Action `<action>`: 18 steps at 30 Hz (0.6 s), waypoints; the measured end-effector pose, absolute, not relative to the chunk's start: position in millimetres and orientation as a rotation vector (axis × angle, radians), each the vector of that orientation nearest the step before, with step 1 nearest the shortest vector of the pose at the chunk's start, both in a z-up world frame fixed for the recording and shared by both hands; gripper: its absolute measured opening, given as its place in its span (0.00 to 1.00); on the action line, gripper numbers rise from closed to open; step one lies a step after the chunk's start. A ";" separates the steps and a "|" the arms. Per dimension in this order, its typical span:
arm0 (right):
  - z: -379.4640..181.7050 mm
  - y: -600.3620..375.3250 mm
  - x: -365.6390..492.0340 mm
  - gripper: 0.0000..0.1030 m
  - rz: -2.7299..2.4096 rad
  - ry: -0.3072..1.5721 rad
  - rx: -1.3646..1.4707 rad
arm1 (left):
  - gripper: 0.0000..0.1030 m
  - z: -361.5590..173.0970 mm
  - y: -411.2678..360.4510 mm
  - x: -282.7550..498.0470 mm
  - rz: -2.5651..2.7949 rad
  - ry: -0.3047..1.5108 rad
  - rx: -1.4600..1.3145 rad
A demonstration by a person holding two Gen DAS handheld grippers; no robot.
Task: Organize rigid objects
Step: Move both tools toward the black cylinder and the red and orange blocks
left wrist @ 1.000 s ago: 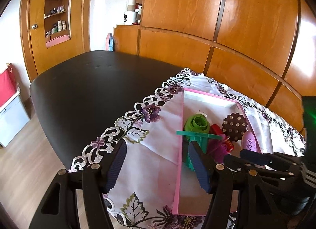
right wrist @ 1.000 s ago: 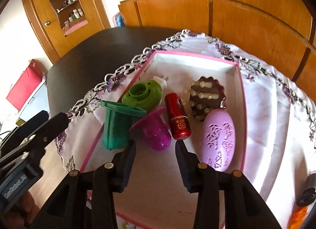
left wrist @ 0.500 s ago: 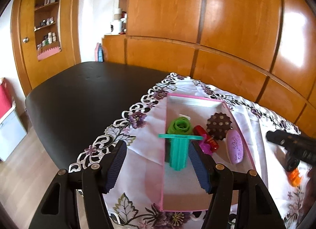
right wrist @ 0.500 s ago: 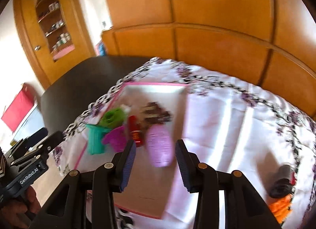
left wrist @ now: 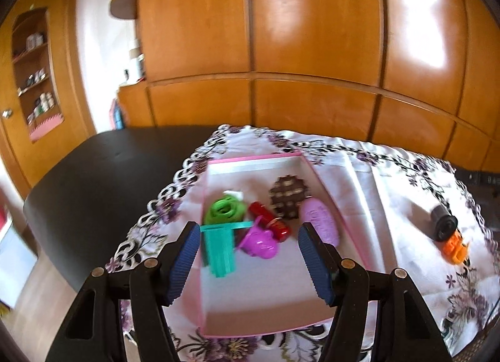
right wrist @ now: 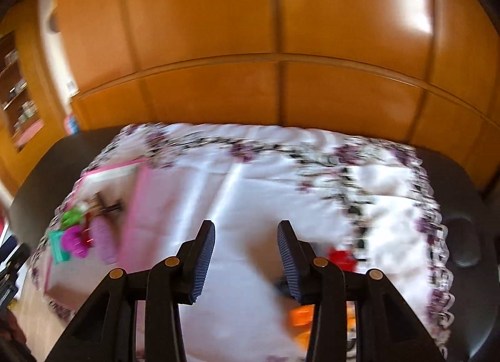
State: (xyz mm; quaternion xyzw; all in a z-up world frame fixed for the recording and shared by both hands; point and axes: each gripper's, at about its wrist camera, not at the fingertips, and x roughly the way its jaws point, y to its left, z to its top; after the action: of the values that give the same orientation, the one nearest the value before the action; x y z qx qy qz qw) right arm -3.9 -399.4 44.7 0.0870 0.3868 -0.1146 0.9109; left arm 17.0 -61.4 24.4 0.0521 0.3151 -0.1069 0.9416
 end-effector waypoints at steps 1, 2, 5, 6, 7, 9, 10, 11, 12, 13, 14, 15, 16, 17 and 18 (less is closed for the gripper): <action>44.9 -411.2 -7.8 0.40 -0.269 0.792 0.183 | 0.64 25.4 -67.0 16.9 -0.231 0.641 0.119; 44.9 -424.5 -11.7 0.40 -0.302 0.784 0.191 | 0.64 26.6 -73.9 16.5 -0.246 0.639 0.133; 40.3 -461.2 -20.0 0.40 -0.408 0.760 0.213 | 0.64 29.7 -92.2 15.7 -0.280 0.632 0.169; 36.7 -474.8 -23.0 0.40 -0.452 0.751 0.224 | 0.64 30.6 -96.7 15.1 -0.288 0.630 0.179; 34.3 -483.9 -25.0 0.40 -0.477 0.744 0.233 | 0.64 31.5 -103.4 14.3 -0.300 0.627 0.194; 24.9 -505.4 -31.8 0.40 -0.551 0.736 0.274 | 0.64 31.8 -116.9 13.5 -0.323 0.626 0.225; 18.3 -516.6 -36.4 0.40 -0.585 0.735 0.314 | 0.64 31.5 -123.4 13.2 -0.332 0.627 0.238; 14.9 -523.4 -37.9 0.40 -0.603 0.747 0.345 | 0.64 31.2 -129.6 13.3 -0.342 0.629 0.250; 13.9 -530.0 -39.1 0.40 -0.610 0.748 0.382 | 0.64 30.8 -137.2 13.6 -0.356 0.632 0.264; 15.4 -536.3 -42.5 0.40 -0.608 0.727 0.415 | 0.64 30.5 -144.4 13.7 -0.365 0.631 0.275; 17.7 -540.1 -45.5 0.40 -0.610 0.707 0.434 | 0.64 30.2 -151.9 13.2 -0.376 0.630 0.283; 18.5 -541.9 -48.0 0.40 -0.611 0.699 0.445 | 0.64 29.5 -158.9 13.1 -0.388 0.632 0.291; 18.6 -543.6 -49.9 0.40 -0.607 0.696 0.461 | 0.64 28.5 -163.9 13.3 -0.396 0.635 0.298; 18.0 -546.5 -52.0 0.40 -0.597 0.694 0.487 | 0.64 27.3 -170.8 13.3 -0.405 0.637 0.306; 18.1 -547.8 -52.1 0.40 -0.592 0.692 0.497 | 0.64 25.7 -179.7 12.7 -0.418 0.640 0.317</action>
State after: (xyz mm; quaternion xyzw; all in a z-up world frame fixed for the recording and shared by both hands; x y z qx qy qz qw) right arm -52.1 -547.8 18.1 0.2375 0.3309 -0.2829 0.8684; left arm 12.7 -179.7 25.7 0.1539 0.3110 -0.2030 0.9156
